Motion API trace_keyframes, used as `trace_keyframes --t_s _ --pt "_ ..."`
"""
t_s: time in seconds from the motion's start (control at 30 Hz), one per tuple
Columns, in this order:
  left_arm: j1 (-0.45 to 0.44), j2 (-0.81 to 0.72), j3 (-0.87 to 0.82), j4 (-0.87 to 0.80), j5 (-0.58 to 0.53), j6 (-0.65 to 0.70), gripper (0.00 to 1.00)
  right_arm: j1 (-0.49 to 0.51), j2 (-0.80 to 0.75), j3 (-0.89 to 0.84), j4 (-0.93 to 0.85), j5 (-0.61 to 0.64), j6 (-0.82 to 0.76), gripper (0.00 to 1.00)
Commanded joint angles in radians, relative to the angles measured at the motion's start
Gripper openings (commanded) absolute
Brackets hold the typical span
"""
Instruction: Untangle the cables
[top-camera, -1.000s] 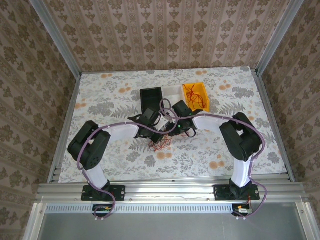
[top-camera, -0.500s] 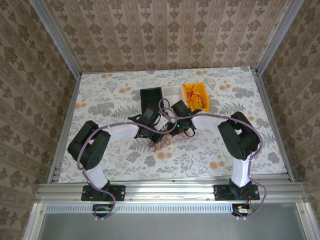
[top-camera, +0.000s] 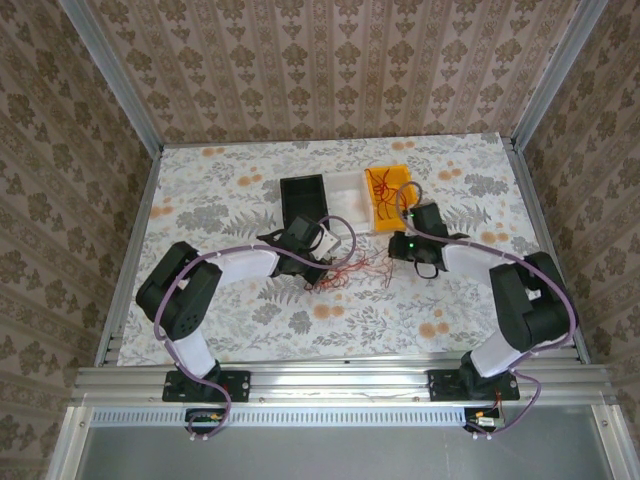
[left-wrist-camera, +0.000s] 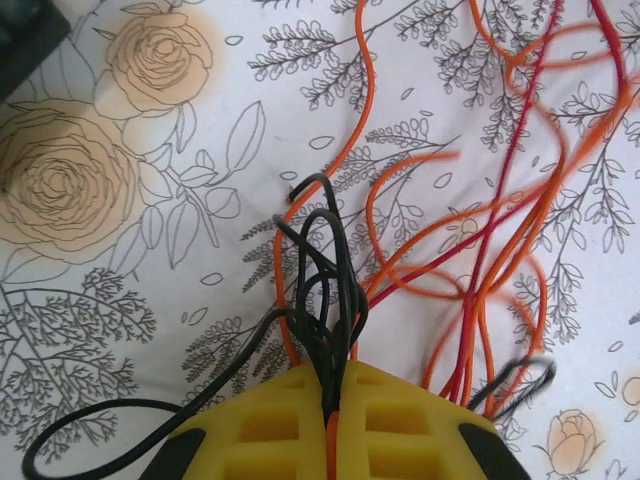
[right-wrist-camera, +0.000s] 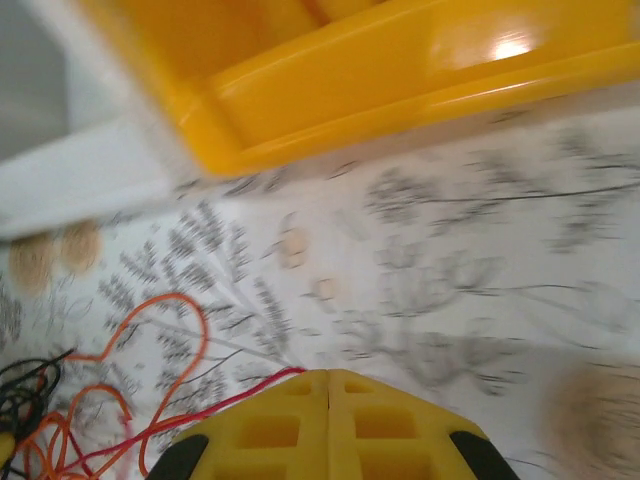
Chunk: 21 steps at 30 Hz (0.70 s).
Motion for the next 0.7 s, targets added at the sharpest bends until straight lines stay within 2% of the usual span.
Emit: trace_keyframes --t_s 0.0,0.2,0.33,0.53,0.6,0.67 --pt "0.005 0.004 -0.018 -0.039 -0.033 0.014 0.00 -0.055 -0.060 -0.044 0.047 0.067 0.096 0.00" --pt "0.004 0.005 -0.029 -0.035 -0.039 0.011 0.00 -0.157 -0.134 -0.084 0.052 0.092 0.145 0.00" --pt "0.009 0.002 -0.041 -0.033 -0.074 0.003 0.00 -0.214 -0.197 -0.088 -0.010 0.183 0.154 0.00" --pt "0.047 -0.047 -0.107 0.025 -0.163 -0.062 0.00 -0.285 -0.289 -0.096 -0.157 0.399 0.193 0.00" --pt "0.068 -0.067 -0.130 0.041 -0.160 -0.084 0.00 -0.313 -0.314 -0.102 -0.190 0.442 0.211 0.00" --pt "0.080 -0.080 -0.148 0.057 -0.134 -0.080 0.00 -0.333 -0.331 -0.110 -0.181 0.428 0.202 0.00"
